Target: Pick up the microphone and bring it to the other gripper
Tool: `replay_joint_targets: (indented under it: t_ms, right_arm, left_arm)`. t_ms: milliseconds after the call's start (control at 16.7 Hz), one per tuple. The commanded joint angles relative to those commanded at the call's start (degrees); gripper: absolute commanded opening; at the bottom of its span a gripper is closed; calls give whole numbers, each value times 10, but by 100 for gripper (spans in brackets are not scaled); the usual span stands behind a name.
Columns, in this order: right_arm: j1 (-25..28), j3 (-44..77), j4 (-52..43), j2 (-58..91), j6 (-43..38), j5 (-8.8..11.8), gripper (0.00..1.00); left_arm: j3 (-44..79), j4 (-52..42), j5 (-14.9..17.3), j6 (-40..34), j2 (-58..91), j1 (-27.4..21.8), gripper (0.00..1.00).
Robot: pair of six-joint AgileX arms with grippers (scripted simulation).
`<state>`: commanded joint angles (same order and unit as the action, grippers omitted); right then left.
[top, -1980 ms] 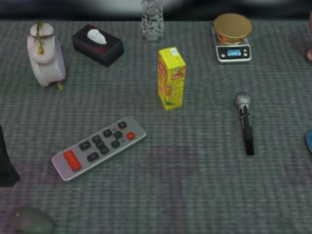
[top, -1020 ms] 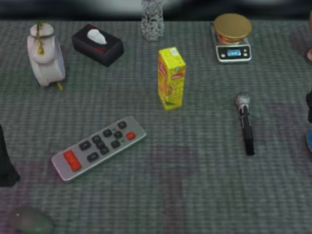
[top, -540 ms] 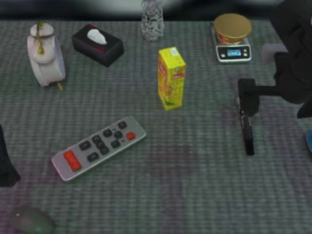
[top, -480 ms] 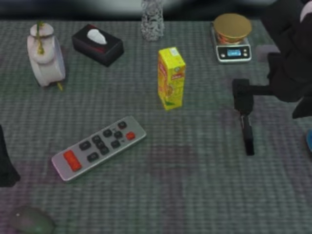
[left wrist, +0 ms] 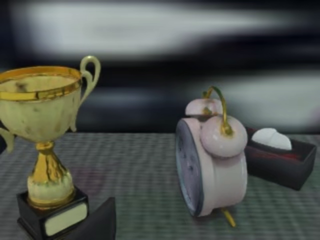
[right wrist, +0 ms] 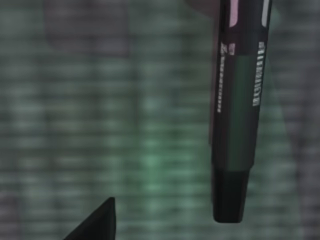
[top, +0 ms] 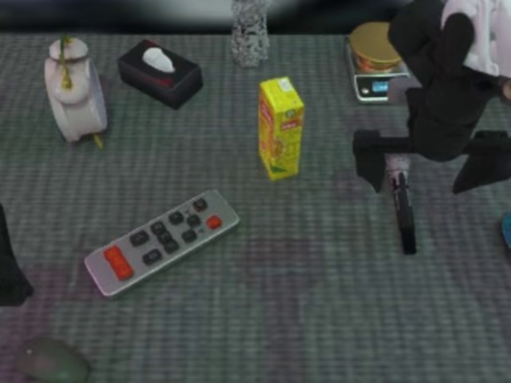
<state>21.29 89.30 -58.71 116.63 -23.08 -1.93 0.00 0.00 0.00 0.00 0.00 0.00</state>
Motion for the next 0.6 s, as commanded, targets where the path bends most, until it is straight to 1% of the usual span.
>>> replay_joint_targets:
  t_ms: [180,300,600]
  right_arm:
    - [-3,-3,3,0,1,0,100]
    - [-2,-14,24,12,2,0,100]
    - [-3,-68,149,75,3,0,100]
  left_arm:
    - [0,0,0,0,0,0,100]
    - [0,0,0,0,0,0,100]
    - [0,0,0,0,0,0,100]
